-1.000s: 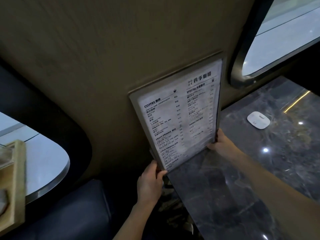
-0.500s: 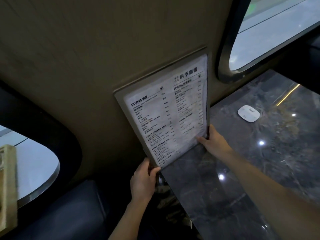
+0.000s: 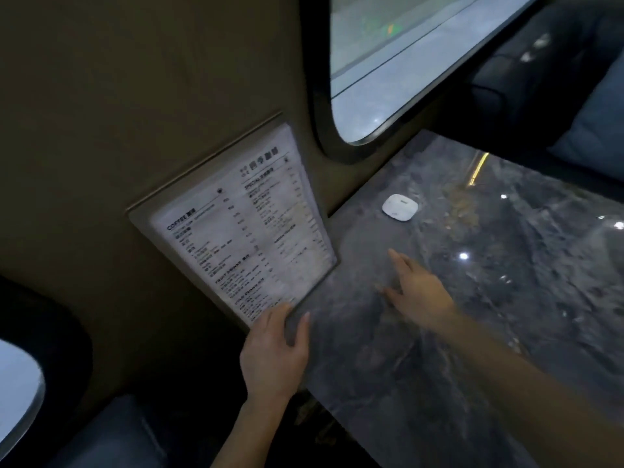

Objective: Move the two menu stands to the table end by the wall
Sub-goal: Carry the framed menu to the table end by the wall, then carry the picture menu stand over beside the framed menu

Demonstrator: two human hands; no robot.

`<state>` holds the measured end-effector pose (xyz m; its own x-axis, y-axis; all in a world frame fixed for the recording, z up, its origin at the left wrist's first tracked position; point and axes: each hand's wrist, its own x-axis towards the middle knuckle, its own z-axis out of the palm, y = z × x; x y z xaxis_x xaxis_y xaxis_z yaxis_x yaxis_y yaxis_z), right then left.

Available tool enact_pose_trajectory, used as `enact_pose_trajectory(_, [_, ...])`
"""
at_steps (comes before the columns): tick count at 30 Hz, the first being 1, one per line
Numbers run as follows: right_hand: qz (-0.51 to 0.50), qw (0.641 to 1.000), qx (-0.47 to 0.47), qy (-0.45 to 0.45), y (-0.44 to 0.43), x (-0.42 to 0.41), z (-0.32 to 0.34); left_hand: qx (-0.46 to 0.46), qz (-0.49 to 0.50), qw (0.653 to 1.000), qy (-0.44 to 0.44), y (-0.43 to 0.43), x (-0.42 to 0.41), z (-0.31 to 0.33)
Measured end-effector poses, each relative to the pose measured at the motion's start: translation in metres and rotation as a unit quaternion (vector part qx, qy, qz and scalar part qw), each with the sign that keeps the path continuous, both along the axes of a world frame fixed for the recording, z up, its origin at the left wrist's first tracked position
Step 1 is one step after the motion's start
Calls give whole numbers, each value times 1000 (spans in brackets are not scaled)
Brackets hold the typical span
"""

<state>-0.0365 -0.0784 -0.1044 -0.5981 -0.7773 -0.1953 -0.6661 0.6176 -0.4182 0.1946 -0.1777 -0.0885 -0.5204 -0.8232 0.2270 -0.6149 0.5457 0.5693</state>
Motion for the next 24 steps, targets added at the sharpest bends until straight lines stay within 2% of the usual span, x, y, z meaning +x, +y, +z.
enact_pose_trajectory(7, [-104,991,1,88,107,-8,24,3,-187,982,-41,40,-94,3])
enact_pose_trajectory(10, [-176,980,6,94,159,-5,28,23,-254,967,-22,71,-129,7])
enact_pose_trajectory(13, [-235,966,21,102,212,2,28,2,-332,943,9,109,-156,7])
enact_pose_trajectory(19, [-357,927,50,109,311,24,26,30,-441,897,6,188,-190,8])
enact_pose_trajectory(24, [-453,886,52,79,387,37,26,45,-496,867,-1,245,-209,16])
